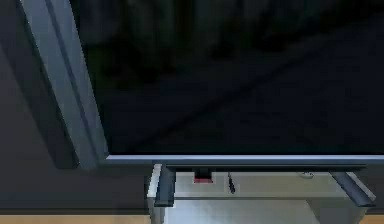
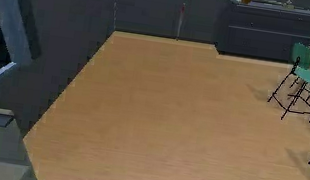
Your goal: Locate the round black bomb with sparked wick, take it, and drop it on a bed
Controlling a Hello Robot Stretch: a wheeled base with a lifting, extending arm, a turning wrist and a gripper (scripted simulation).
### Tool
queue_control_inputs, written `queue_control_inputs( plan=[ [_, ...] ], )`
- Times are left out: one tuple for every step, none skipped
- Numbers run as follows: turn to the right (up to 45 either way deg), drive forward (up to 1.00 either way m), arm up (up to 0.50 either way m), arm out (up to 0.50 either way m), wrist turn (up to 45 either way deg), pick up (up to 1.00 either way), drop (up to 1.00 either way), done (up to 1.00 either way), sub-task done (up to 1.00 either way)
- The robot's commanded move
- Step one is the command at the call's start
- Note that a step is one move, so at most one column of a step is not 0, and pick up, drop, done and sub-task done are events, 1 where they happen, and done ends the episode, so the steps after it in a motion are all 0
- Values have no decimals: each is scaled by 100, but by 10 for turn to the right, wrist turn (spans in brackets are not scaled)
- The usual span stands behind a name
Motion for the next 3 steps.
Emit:
queue_control_inputs(
  plan=[
    [-450, 0, 0, 0, 0, 0, 0, 0, 0],
    [-450, 0, 0, 0, 0, 0, 0, 0, 0],
    [-450, 0, 0, 0, 0, 0, 0, 0, 0]
  ],
)
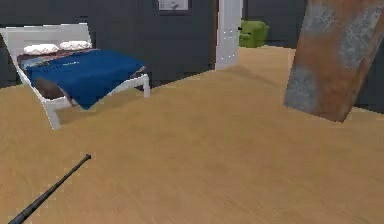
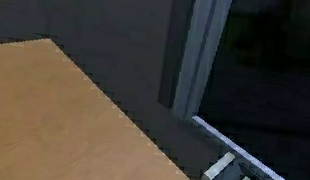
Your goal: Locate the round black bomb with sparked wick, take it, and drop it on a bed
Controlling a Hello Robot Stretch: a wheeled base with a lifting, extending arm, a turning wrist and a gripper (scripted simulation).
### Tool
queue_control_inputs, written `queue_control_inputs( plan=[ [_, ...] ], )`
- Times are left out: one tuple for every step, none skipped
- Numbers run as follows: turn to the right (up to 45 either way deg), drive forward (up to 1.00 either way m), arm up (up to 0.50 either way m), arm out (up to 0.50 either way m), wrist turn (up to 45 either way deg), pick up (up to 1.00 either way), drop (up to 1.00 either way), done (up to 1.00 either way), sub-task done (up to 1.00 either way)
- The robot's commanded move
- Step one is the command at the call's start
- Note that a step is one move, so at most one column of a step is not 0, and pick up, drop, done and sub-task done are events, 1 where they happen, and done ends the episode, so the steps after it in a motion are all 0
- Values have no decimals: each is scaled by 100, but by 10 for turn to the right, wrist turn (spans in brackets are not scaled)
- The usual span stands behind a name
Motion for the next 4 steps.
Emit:
queue_control_inputs(
  plan=[
    [-420, 0, 0, 0, 0, 0, 0, 0, 0],
    [-30, 0, 0, 0, 0, 0, 0, 0, 0],
    [0, 10, 0, 0, 0, 0, 0, 0, 0],
    [-450, 0, 0, 0, 0, 0, 0, 0, 0]
  ],
)
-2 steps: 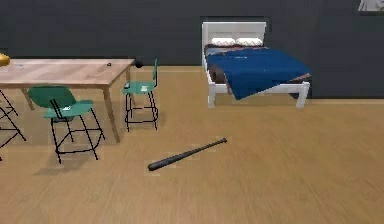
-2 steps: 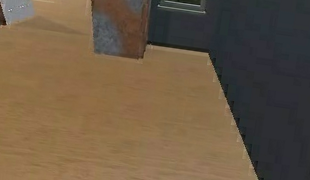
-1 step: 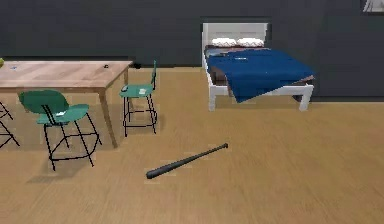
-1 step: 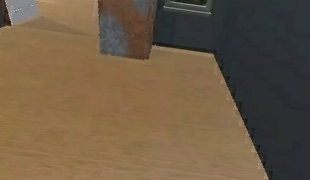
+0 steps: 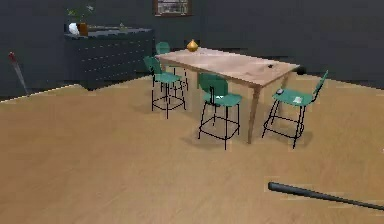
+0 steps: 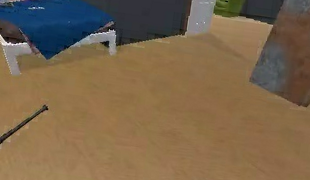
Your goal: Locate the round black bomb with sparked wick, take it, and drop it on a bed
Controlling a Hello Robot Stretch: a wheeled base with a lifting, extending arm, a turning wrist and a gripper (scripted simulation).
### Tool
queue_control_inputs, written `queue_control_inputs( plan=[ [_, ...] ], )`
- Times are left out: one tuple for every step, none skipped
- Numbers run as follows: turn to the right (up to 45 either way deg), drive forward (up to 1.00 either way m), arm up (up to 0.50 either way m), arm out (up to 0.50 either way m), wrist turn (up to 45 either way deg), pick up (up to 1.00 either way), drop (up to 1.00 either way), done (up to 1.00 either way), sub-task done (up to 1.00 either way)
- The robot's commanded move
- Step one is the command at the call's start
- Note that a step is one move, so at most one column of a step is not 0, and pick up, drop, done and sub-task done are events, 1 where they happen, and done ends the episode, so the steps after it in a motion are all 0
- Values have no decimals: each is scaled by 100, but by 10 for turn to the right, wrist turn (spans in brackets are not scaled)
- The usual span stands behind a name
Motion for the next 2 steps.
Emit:
queue_control_inputs(
  plan=[
    [-270, 0, 0, 0, 0, 0, 0, 0, 0],
    [0, 100, 0, 0, 0, 0, 0, 0, 0]
  ],
)
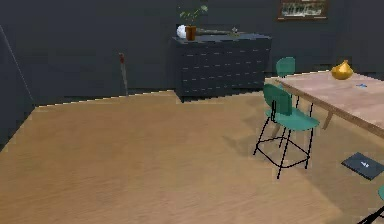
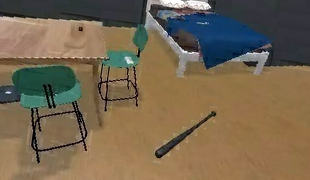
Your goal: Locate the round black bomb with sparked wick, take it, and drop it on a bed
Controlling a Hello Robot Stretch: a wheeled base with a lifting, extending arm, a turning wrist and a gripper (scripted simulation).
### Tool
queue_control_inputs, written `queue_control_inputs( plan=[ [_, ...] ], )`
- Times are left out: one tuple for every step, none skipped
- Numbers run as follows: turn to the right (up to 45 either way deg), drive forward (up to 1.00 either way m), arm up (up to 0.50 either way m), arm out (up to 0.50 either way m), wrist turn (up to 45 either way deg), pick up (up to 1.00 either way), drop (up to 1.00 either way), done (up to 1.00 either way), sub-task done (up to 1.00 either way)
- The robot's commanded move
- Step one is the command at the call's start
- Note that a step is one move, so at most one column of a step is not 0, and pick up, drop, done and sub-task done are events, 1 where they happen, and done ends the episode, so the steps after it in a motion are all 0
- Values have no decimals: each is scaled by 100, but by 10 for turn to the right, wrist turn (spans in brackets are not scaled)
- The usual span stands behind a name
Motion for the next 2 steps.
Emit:
queue_control_inputs(
  plan=[
    [0, 100, 0, 0, 0, 0, 0, 0, 0],
    [-30, 0, 0, 0, 0, 0, 0, 0, 0]
  ],
)
